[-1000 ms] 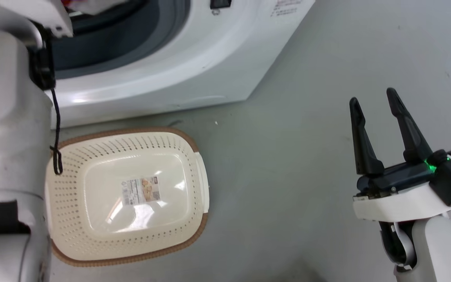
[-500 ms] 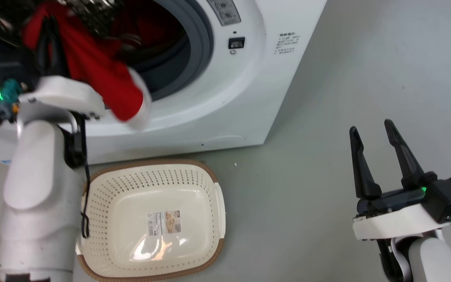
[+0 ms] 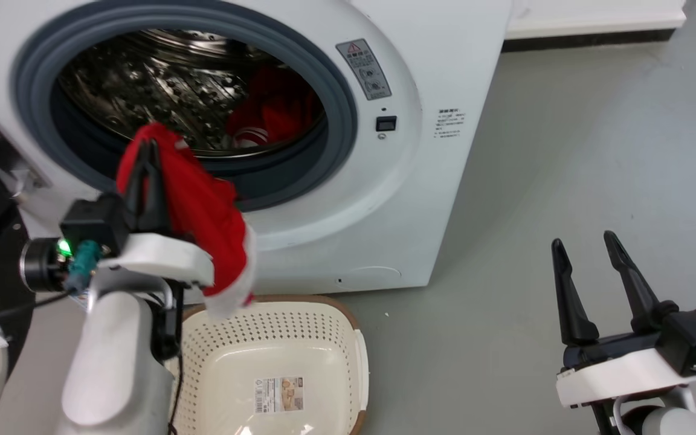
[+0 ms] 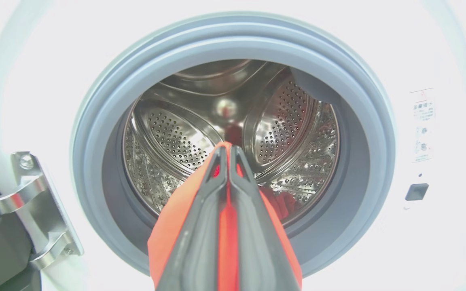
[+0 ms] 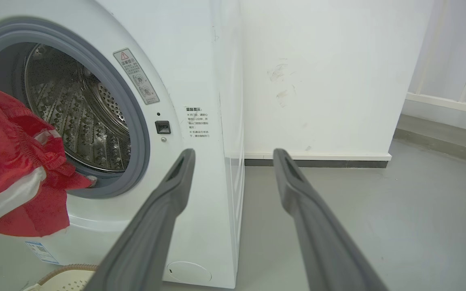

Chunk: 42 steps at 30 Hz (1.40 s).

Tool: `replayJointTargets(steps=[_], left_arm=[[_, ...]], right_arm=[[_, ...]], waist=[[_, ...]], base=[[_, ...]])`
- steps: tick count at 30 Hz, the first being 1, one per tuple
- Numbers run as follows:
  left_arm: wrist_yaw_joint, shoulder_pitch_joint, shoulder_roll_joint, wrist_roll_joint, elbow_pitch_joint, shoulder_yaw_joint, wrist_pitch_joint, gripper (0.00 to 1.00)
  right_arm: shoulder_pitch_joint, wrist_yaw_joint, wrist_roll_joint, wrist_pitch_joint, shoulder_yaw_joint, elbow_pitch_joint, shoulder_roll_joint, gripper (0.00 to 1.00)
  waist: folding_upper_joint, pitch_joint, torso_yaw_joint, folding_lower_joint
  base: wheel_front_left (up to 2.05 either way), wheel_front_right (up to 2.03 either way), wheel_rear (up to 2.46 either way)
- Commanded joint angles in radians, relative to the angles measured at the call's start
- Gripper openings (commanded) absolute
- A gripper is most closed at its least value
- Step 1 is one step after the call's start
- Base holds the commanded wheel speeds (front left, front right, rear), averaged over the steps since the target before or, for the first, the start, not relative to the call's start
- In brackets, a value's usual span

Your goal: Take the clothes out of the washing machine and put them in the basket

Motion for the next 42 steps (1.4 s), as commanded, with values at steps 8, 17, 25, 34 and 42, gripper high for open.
replayJointTargets(steps=[8, 17, 25, 34, 42], left_arm=[[0.012, 0.120, -0.034, 0.024, -0.181, -0.045, -0.001, 0.00], [0.052, 0.287, -0.061, 0.018, -0.358, -0.084, 0.072, 0.00], [0.097, 0.387, -0.096, -0.040, -0.231, -0.111, 0.054, 0.00], [0.138, 0.258, -0.111, -0.119, 0.044, -0.152, 0.002, 0.00], [0.114, 0.064, -0.112, -0.135, 0.240, -0.112, -0.003, 0.00]], right_arm=[[0.050, -0.001, 0.004, 0.029, -0.015, -0.037, 0.005, 1.00], [0.059, -0.001, -0.003, 0.053, -0.018, -0.072, 0.005, 1.00], [0.021, -0.001, -0.015, 0.067, -0.003, -0.102, 0.005, 1.00], [-0.079, -0.001, 0.022, 0.046, 0.024, -0.136, -0.043, 1.00], [-0.174, -0.001, 0.069, 0.009, 0.056, -0.115, -0.092, 1.00]], waist=[[0.0000, -0.042, 0.060, 0.0003], [0.0000, -0.022, 0.091, 0.0003], [0.0000, 0.074, 0.099, 0.0003], [0.0000, 0.297, 0.081, 0.0003], [0.0000, 0.470, 0.049, 0.0003]], base=[[0.00, 0.00, 0.00], [0.00, 0.00, 0.00], [0.00, 0.00, 0.00], [0.00, 0.00, 0.00], [0.00, 0.00, 0.00]])
